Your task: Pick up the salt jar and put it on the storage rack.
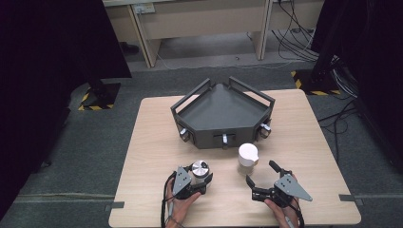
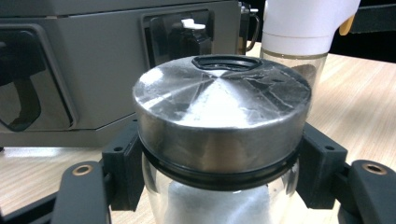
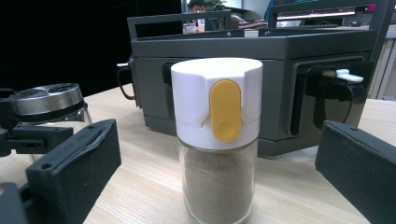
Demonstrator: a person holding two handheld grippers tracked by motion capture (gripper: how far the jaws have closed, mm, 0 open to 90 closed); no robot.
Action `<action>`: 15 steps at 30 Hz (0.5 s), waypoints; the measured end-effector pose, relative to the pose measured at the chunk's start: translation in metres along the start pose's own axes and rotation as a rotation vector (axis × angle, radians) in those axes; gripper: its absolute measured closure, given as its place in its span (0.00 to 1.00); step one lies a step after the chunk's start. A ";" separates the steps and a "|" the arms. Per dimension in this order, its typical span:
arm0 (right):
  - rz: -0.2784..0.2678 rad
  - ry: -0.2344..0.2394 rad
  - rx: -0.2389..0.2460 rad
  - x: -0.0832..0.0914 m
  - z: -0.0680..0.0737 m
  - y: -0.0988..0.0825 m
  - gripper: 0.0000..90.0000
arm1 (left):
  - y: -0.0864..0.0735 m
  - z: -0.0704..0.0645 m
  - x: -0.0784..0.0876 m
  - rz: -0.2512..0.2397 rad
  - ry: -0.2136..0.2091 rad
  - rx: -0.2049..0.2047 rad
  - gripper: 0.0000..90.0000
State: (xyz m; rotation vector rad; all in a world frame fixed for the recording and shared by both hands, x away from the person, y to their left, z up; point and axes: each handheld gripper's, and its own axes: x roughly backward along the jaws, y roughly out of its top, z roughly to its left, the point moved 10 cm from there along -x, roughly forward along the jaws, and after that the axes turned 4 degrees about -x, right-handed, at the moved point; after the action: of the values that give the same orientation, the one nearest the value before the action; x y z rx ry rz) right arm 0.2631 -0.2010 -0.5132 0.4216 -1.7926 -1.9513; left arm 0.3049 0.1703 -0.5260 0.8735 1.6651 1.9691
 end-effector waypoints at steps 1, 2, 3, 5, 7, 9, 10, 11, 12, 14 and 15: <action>0.000 0.000 0.000 0.000 0.000 0.000 0.00 | 0.000 0.000 0.000 0.000 0.000 0.002 0.34; 0.000 0.000 0.000 0.000 0.000 0.000 0.00 | 0.000 0.001 0.000 0.001 0.001 0.001 0.34; -0.001 0.000 0.002 0.000 0.000 0.000 0.00 | 0.000 0.001 0.001 0.003 0.003 0.001 0.34; -0.001 0.000 0.003 0.000 0.000 0.000 0.00 | 0.000 0.001 0.001 0.003 0.003 0.003 0.34; -0.003 0.000 0.003 0.000 0.000 0.000 0.00 | 0.001 0.001 0.001 0.001 0.004 0.002 0.34; -0.002 0.000 0.003 0.000 0.000 0.000 0.00 | 0.002 0.001 0.002 0.000 0.001 -0.002 0.34; -0.002 0.000 0.003 0.000 0.000 0.000 0.00 | 0.003 0.001 0.002 -0.002 0.000 -0.002 0.34; -0.001 0.000 0.002 0.000 0.000 0.000 0.00 | 0.004 0.001 0.002 -0.002 -0.002 -0.003 0.34; -0.001 0.000 0.002 0.000 0.000 0.000 0.00 | 0.004 0.001 0.003 -0.004 -0.002 -0.003 0.34; -0.001 -0.001 0.002 0.000 0.000 0.000 0.00 | 0.006 0.002 0.004 -0.007 -0.003 -0.001 0.34; -0.001 -0.001 0.002 0.000 0.000 0.000 0.00 | 0.007 0.002 0.004 -0.009 -0.004 -0.001 0.34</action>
State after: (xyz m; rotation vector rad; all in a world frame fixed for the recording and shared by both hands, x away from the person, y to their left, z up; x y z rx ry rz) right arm 0.2634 -0.2014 -0.5131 0.4226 -1.7957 -1.9508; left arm 0.3037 0.1730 -0.5185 0.8676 1.6631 1.9613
